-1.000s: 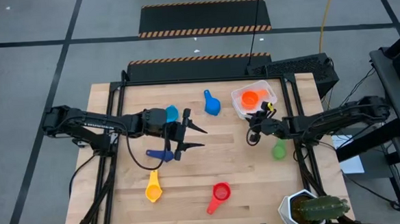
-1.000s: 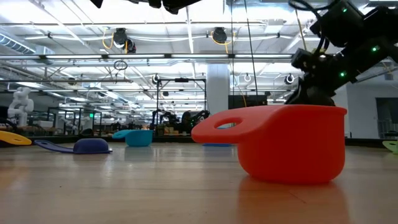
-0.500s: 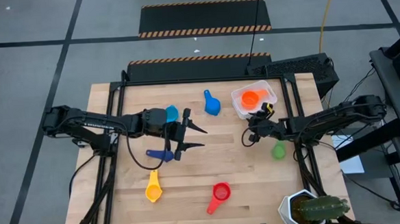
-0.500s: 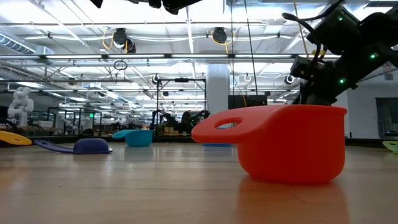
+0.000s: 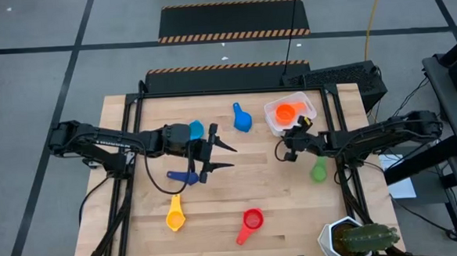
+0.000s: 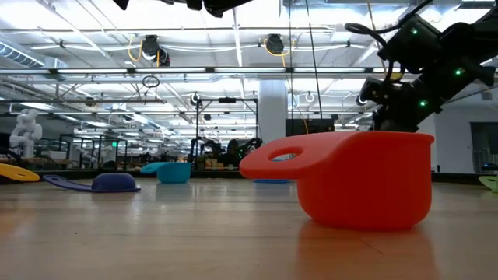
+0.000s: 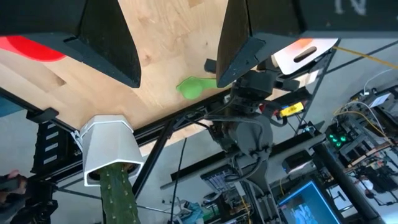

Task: Nest measuring cups in basket
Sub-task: Adjust the white bin

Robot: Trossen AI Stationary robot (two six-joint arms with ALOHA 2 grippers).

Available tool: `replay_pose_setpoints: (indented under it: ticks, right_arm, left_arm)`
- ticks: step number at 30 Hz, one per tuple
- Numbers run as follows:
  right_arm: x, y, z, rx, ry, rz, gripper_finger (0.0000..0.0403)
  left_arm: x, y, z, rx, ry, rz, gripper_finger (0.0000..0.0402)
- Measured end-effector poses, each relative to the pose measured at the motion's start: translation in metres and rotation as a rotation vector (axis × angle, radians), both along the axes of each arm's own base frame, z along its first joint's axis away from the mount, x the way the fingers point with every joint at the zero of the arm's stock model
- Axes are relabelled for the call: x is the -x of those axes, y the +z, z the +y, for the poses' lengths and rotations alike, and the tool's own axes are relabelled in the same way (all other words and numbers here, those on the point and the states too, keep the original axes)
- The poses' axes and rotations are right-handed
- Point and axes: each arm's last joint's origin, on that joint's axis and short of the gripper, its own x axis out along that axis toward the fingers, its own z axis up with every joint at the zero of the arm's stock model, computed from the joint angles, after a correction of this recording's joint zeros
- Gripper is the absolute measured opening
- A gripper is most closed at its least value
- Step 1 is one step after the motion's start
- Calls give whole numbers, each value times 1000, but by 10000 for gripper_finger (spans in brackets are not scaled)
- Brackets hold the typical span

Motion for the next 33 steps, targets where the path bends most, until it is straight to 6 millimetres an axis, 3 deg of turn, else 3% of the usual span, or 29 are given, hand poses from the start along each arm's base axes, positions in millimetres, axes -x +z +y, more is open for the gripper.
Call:
replay_pose_setpoints:
  ticks: [15, 23, 33]
  right_arm:
    - [-9, 12, -12, -59, -30, -206, 5]
    - [-19, 29, -16, -28, -29, -325, 17]
    - [-30, 52, -20, 2, -75, -304, 14]
  left_arm:
    - [0, 0, 0, -1, -1, -5, 214]
    - [2, 4, 0, 0, -1, -24, 214]
    - [8, 12, 0, 30, 2, -42, 214]
